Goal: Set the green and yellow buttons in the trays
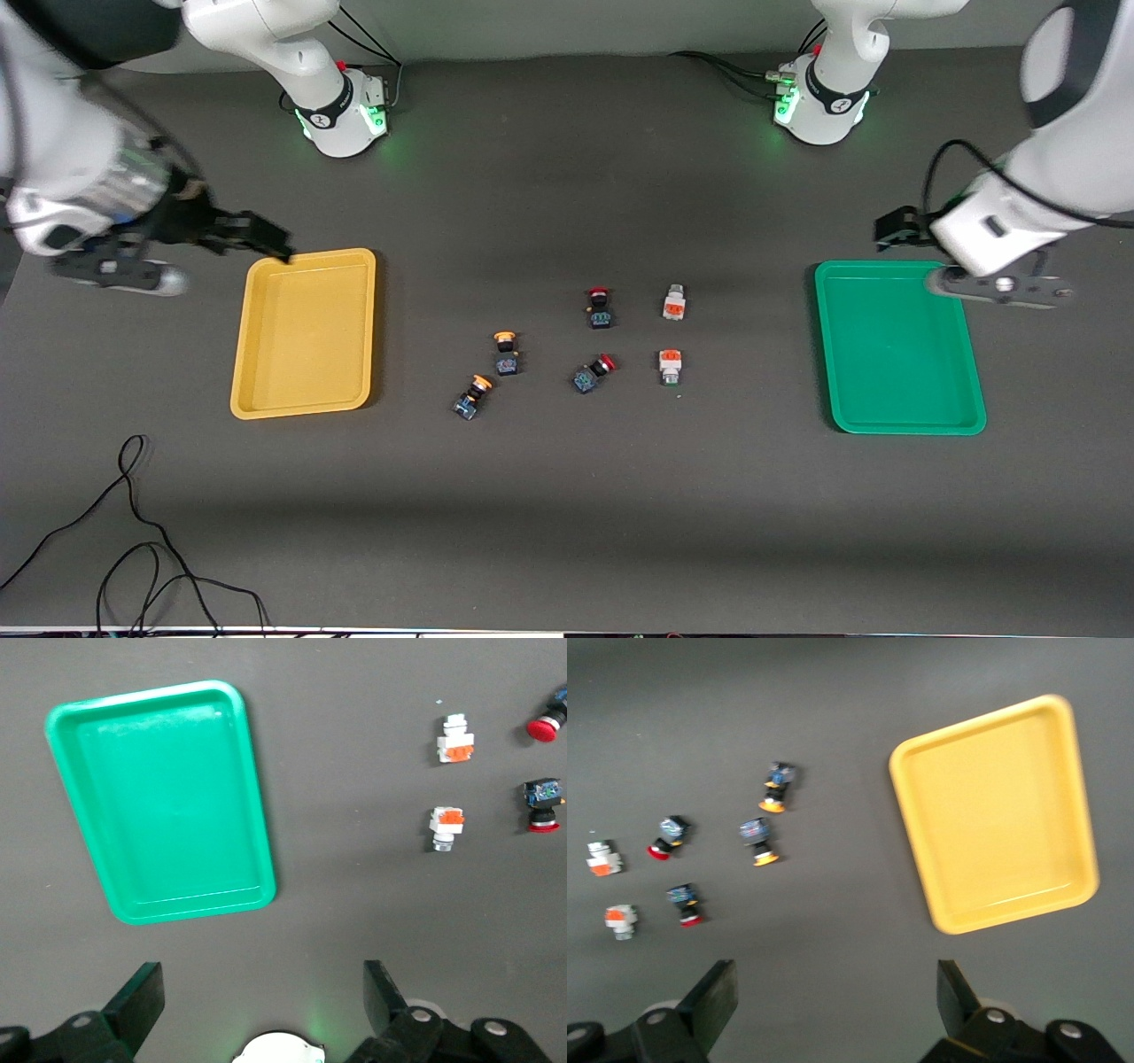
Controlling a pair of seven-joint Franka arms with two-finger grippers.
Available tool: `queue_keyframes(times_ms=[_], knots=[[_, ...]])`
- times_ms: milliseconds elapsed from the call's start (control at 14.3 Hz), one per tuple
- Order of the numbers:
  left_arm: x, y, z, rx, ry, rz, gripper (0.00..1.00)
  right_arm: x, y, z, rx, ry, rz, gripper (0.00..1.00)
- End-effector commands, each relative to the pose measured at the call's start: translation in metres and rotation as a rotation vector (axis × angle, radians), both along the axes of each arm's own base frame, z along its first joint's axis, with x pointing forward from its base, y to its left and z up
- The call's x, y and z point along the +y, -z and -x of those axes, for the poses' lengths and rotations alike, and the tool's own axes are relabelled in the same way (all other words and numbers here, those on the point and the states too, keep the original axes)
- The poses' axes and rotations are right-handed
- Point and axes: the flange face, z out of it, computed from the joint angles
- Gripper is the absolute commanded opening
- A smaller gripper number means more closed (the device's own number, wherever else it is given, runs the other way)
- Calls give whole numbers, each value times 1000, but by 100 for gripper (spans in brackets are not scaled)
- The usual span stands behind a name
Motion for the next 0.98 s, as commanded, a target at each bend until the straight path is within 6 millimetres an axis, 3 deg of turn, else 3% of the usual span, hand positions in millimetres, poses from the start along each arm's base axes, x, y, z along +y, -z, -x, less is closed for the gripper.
queue_keyframes(times_ms=[0,70,140,349,488,698,907], knots=[[-49,21,19,-32,-27,-25,100,60,14,-12,22,70,9,100],[-79,30,26,-53,-55,-31,100,80,27,-15,33,98,24,100],[-104,36,31,-70,-81,-34,100,86,42,-21,52,134,42,100],[-176,55,52,-98,-105,-21,100,73,95,-46,115,189,84,100],[-203,59,63,-111,-123,-17,100,66,147,-64,169,210,118,100],[-221,73,74,-122,-102,-5,100,74,221,-83,196,218,146,100],[-222,129,84,-141,-95,13,100,79,281,-98,179,241,151,100]])
